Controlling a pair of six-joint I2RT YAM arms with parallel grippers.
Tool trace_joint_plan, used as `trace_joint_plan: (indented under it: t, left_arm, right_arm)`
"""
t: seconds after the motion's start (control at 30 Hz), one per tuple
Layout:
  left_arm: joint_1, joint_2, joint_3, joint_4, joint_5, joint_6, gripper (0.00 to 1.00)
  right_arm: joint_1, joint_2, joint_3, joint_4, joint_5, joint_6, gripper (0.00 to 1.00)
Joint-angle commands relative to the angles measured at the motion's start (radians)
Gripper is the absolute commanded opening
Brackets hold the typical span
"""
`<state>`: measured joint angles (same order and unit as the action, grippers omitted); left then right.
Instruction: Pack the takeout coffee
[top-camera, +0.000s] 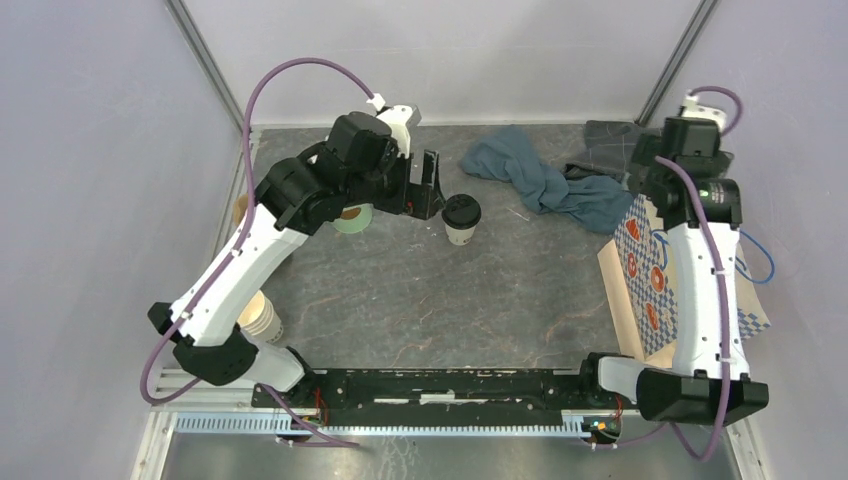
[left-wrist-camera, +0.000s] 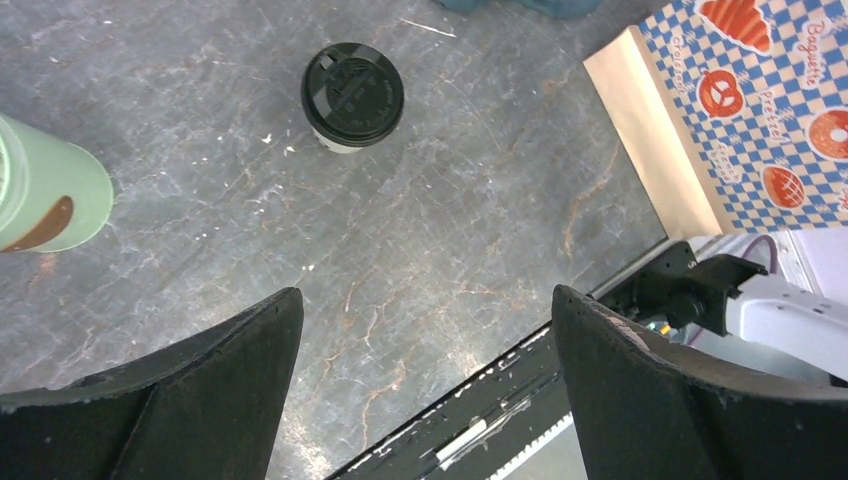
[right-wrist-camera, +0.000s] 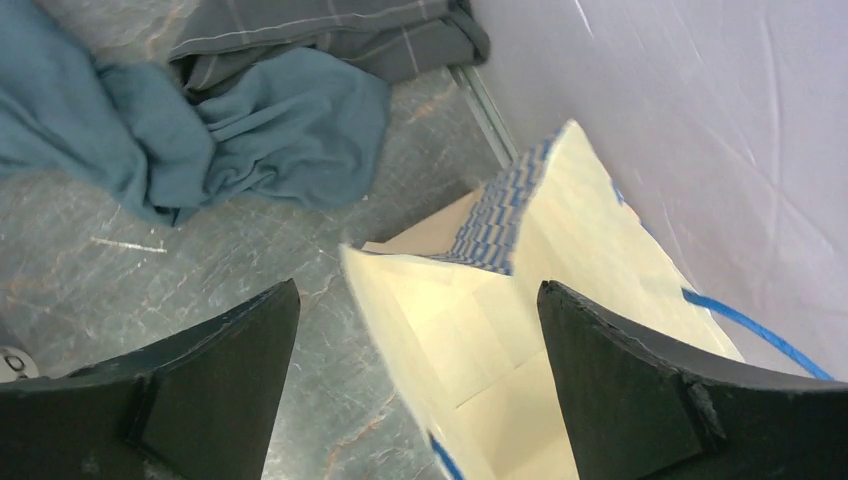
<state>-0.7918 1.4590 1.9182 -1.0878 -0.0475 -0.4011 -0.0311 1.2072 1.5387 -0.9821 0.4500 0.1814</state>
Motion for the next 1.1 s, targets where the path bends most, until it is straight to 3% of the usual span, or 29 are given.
trace_joint_plan:
  t: [0.0,0.23,0.5,0.57,0.7,0.83,0.93,1.07]
  left_arm:
    - [0.008,-0.062,-0.078,0.097,0.088,0.045,1.0]
    - [0.017,-0.115,-0.138,0.103,0.061,0.073,1.0]
    - [0.035,-0.118,-0.123,0.095,0.051,0.064,1.0]
    - [0.037,-0.123,-0.137,0.091,-0.01,0.051,1.0]
    - [0.071,-0.125,-0.153,0.059,-0.139,0.029,1.0]
    - [0.196,-0.148,-0.156,0.057,-0.222,0.022,1.0]
    - [0.303,-0.162,-0.139,0.051,-0.264,-0.002,1.0]
    - [0.35,-0.143,-0.106,-0.017,-0.399,-0.064,1.0]
  right_arm:
    - [-0.117,-0.012,0.031,-0.024,-0.114,0.18,0.95]
    - [-0.203,0.038,0.076,-0.095,-0.056,0.306,0.95]
    - [-0.228,0.007,-0.029,-0.005,-0.094,0.333,0.95]
    - [-0.229,0.024,-0.034,-0.002,-0.131,0.331,0.95]
    - [-0.229,0.003,-0.062,0.083,-0.22,0.243,0.97]
    - [-0.218,-0.01,-0.005,0.084,-0.233,0.145,0.98]
    - [-0.16,-0.035,0.017,0.081,-0.259,0.082,0.98]
    - [-0.015,-0.084,0.06,0.109,-0.277,-0.035,0.98]
